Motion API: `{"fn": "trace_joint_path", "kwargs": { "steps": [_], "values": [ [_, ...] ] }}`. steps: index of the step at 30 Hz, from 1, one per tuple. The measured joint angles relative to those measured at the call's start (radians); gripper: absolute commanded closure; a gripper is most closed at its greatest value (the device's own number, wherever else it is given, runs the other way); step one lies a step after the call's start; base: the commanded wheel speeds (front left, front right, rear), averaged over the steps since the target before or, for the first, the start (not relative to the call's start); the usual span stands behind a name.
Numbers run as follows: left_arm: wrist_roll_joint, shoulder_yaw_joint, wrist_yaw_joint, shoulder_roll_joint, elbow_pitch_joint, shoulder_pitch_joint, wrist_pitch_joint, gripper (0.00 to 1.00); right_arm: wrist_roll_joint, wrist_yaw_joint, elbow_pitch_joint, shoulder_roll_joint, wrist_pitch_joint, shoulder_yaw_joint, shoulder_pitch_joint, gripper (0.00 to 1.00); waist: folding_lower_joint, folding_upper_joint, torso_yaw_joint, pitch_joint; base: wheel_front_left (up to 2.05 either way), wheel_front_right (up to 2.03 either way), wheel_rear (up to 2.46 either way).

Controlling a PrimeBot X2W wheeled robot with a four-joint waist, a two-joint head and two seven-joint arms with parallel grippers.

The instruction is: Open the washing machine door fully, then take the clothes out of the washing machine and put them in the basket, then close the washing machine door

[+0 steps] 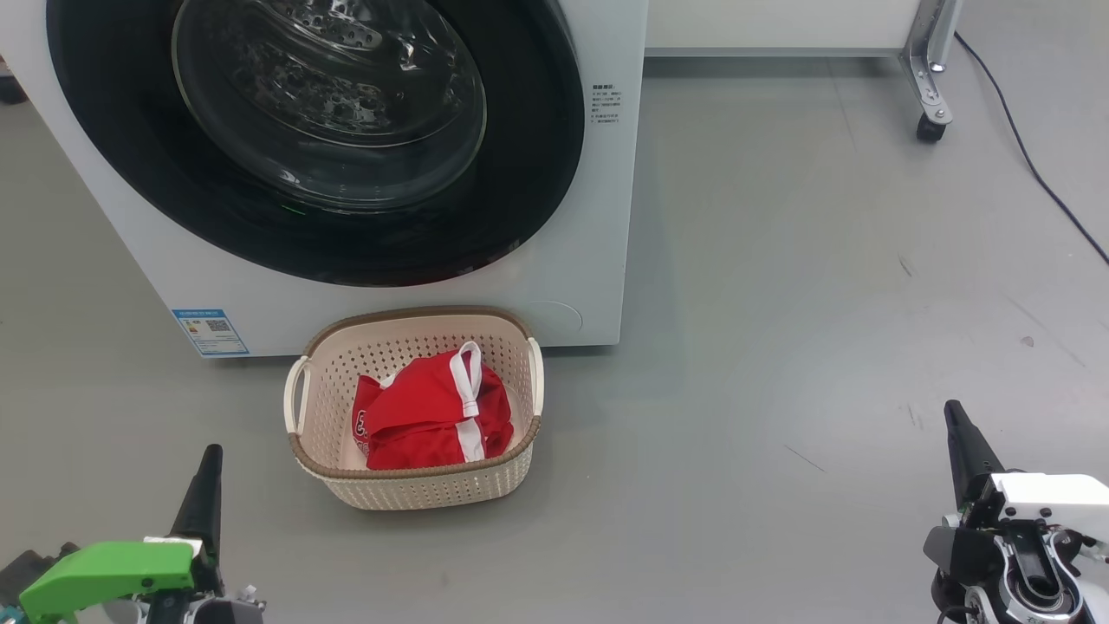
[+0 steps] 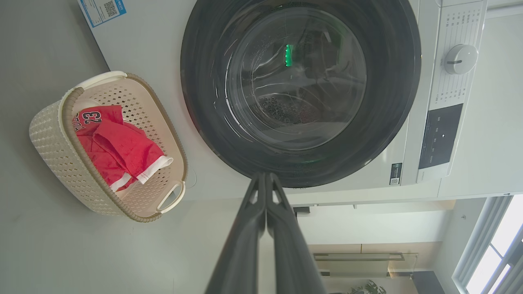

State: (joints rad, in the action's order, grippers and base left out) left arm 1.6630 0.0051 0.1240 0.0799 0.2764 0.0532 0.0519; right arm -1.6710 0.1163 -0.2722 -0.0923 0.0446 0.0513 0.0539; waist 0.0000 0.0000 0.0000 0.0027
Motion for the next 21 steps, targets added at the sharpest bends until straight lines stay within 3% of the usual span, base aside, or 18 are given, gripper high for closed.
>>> {"fn": "trace_joint_path", "kwargs": {
  "steps": [21],
  "values": [
    [0.0,0.002,0.0,0.0,0.001,0.001,0.001,1.0,0.0,0.005,-0.004,0.0,0.001,0.002,0.0,1.0,0.0,0.0,0.0,0.0,0.0,0.0,0.0]
  ]
}}
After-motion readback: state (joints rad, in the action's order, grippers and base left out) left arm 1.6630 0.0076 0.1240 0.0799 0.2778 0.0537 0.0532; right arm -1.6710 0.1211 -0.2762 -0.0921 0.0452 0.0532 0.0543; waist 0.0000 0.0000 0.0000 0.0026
